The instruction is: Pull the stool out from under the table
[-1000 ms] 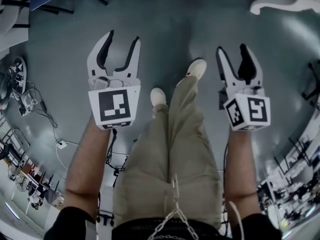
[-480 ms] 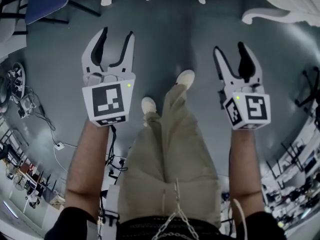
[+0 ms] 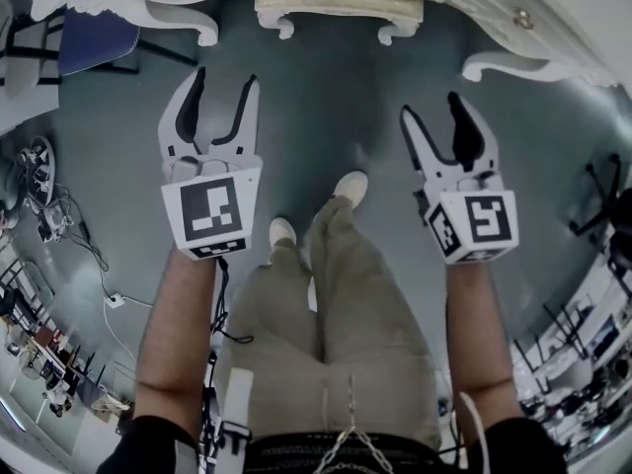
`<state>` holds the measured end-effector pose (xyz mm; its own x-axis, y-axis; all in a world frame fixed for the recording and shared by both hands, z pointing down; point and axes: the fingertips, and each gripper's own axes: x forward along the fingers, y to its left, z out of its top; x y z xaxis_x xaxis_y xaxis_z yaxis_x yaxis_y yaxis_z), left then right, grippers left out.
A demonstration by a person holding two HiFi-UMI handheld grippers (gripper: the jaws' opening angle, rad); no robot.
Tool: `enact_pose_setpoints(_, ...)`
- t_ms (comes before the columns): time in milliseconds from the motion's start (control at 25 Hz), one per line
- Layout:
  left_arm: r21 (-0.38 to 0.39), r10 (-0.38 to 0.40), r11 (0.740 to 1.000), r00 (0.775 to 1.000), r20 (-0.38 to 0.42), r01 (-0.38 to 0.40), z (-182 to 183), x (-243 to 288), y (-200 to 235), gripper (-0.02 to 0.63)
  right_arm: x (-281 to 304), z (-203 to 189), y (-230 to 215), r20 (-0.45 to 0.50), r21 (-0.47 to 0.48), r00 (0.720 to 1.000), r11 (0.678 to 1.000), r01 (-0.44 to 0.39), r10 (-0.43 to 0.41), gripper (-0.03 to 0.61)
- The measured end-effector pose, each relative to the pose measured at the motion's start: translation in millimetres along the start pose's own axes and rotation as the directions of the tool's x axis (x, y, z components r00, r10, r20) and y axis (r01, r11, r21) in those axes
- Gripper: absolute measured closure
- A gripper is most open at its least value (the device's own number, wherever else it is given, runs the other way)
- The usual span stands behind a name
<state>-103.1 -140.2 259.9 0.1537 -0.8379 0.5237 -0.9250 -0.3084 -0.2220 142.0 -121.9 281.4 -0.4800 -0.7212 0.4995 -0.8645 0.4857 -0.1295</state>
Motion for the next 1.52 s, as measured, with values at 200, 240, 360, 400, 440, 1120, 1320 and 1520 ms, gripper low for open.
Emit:
enact_pose_setpoints(200,-0.039,0.002,0.999,1.000,0.003,-0.002,6,13,-16,0.388,7,8,-8,-0.006,-0.034,0.999,0.999,-0.037,0.037,0.316)
enact_pose_setpoints(240,-0.044,-0.004,0.999,1.000,-0.006,0.004,4,16,-19,0.387,9,7,-10,-0.010,-0.031,0.999,0.999,-0.039,0.039,0.316)
enact_pose_setpoints(360,-0.044,-0.014,0.999,1.000,-0.025,0.013,-6,28,-20,0.383,19,-2,-18,-0.025,-0.015,0.999,0.999,-0.031,0.030,0.316)
enact_pose_setpoints(400,-0.041,-0.016,0.999,0.999,-0.032,0.015,-10,31,-19,0.383,22,-4,-19,-0.031,-0.011,0.999,1.000,-0.028,0.028,0.316)
enact_pose_setpoints(440,-0.038,-0.019,0.999,0.999,-0.039,0.017,-14,34,-19,0.383,25,-7,-20,-0.038,-0.008,0.999,1.000,-0.029,0.028,0.316)
enact_pose_setpoints(1120,-0.020,-0.162,0.987,0.975,-0.153,0.161,-58,131,-19,0.380,120,-45,-47,-0.139,0.035,0.990,0.999,0.003,0.002,0.314)
enact_pose_setpoints(1320,-0.002,-0.164,0.986,0.968,-0.192,0.166,-83,166,-16,0.379,152,-55,-66,-0.160,0.006,0.987,0.999,0.033,-0.032,0.311)
enact_pose_setpoints(1520,0.017,-0.157,0.986,0.958,-0.240,0.166,-112,207,-9,0.374,190,-75,-90,-0.197,-0.061,0.979,0.997,0.048,-0.059,0.302)
